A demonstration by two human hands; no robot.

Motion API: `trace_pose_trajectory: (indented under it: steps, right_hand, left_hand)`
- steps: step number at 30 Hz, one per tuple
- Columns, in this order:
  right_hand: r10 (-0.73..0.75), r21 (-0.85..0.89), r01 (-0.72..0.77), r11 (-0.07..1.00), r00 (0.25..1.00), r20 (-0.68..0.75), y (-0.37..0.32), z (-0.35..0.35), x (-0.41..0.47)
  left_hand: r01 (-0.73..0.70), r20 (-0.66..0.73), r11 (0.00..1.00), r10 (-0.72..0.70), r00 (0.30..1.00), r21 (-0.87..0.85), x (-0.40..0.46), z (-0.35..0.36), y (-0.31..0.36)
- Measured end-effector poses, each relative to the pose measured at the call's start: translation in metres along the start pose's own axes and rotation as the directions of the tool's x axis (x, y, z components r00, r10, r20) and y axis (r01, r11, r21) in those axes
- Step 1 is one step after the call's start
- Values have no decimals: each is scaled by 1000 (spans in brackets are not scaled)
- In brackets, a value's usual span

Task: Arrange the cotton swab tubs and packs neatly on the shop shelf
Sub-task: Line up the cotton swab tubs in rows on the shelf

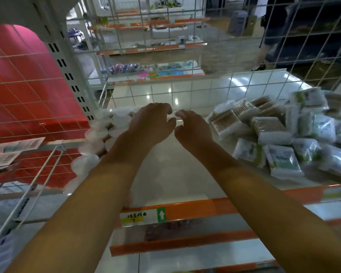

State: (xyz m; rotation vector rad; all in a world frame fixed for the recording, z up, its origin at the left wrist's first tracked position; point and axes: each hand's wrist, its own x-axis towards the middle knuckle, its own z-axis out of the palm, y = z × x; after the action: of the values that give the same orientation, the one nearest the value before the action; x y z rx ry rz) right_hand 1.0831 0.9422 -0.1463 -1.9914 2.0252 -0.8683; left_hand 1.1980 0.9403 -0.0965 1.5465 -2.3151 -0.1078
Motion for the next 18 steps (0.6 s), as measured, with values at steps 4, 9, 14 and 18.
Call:
trace_pose_trajectory:
  steps: [4,9,14,18]
  right_hand:
    - [8,-19,-9,1000,999,-36,28,-14,-4]
    - [-14,-40,11,999,997,-71,61,-36,-13]
    - [15,-53,-24,998,988,-151,101,-62,-23]
    - [-7,64,17,998,987,-161,137,-93,-35]
  left_hand:
    - [-73,32,996,72,997,47,3,10,31]
    - [-121,49,992,120,992,21,10,29,68]
    - [-138,40,990,137,990,10,17,48,110]
    - [-182,32,982,183,983,-39,18,70,145]
